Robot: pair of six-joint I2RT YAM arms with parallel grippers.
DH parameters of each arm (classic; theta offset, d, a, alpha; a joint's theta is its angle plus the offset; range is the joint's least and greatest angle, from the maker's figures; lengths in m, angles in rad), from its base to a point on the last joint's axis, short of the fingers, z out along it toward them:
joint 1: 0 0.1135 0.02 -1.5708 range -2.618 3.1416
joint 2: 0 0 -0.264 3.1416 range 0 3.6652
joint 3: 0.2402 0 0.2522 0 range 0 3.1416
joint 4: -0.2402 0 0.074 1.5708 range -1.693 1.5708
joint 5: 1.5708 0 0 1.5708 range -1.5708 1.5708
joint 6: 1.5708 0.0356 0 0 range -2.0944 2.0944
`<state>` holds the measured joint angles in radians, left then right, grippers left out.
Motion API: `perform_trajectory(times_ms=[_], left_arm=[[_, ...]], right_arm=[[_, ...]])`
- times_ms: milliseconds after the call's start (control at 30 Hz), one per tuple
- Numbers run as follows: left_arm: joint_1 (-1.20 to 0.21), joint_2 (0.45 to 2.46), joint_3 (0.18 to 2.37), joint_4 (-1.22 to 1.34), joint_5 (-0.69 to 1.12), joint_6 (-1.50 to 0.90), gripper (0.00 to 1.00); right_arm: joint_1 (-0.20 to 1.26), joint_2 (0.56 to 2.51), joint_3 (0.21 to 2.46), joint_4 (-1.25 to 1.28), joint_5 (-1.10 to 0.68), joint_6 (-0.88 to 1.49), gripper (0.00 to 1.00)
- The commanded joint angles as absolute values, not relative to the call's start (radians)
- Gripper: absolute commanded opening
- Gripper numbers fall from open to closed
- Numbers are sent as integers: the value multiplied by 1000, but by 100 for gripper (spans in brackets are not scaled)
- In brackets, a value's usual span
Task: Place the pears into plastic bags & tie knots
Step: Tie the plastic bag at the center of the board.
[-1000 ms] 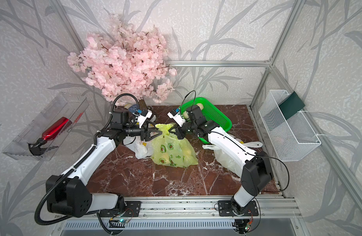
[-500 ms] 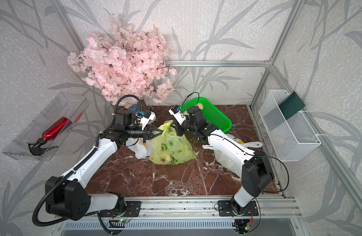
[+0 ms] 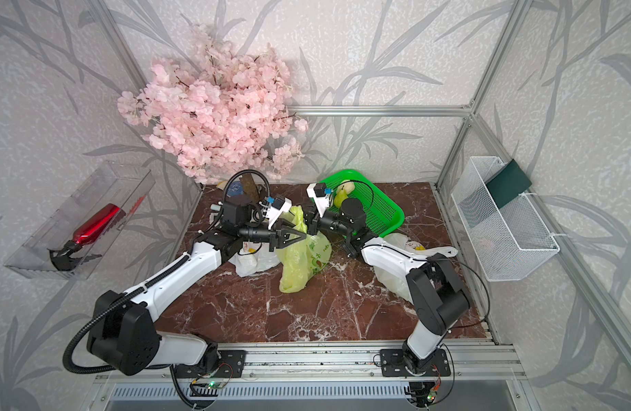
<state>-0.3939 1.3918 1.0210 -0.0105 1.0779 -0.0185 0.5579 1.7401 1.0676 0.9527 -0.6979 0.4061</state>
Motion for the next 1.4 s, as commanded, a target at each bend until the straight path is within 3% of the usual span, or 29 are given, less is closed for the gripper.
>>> perform_trajectory(times_ms=[0, 167, 267, 333, 433, 500, 567, 900, 1200, 1367], left_arm=[[-390, 1345, 991, -117, 1007, 56, 39], [-312, 1155, 896, -114, 916, -15, 52], [-250, 1085, 886, -113, 897, -35, 50], [-202, 1083, 902, -102, 890, -72, 39], [-166, 1144, 959, -81, 833, -168, 5], [-167, 1217, 1021, -85, 901, -229, 1], [-171, 1289, 1052, -16, 1020, -300, 5], [-218, 1369, 1052, 134, 1040, -419, 31], [-221, 1434, 1081, 160, 1070, -444, 26], [-207, 1416, 1074, 33, 1043, -365, 26]], right_arm=[[516, 1844, 1049, 1351, -767, 702, 0], [495, 1852, 1047, 1351, -802, 716, 0], [495, 1842, 1052, 1298, -821, 692, 0], [496, 1845, 1052, 1291, -829, 701, 0], [499, 1851, 1052, 1292, -834, 715, 0], [503, 1845, 1052, 1276, -832, 704, 0], [508, 1835, 1050, 1240, -827, 679, 0], [530, 1824, 1063, 1169, -834, 644, 0], [540, 1819, 1071, 1154, -838, 608, 0], [538, 1807, 1065, 1139, -834, 595, 0]])
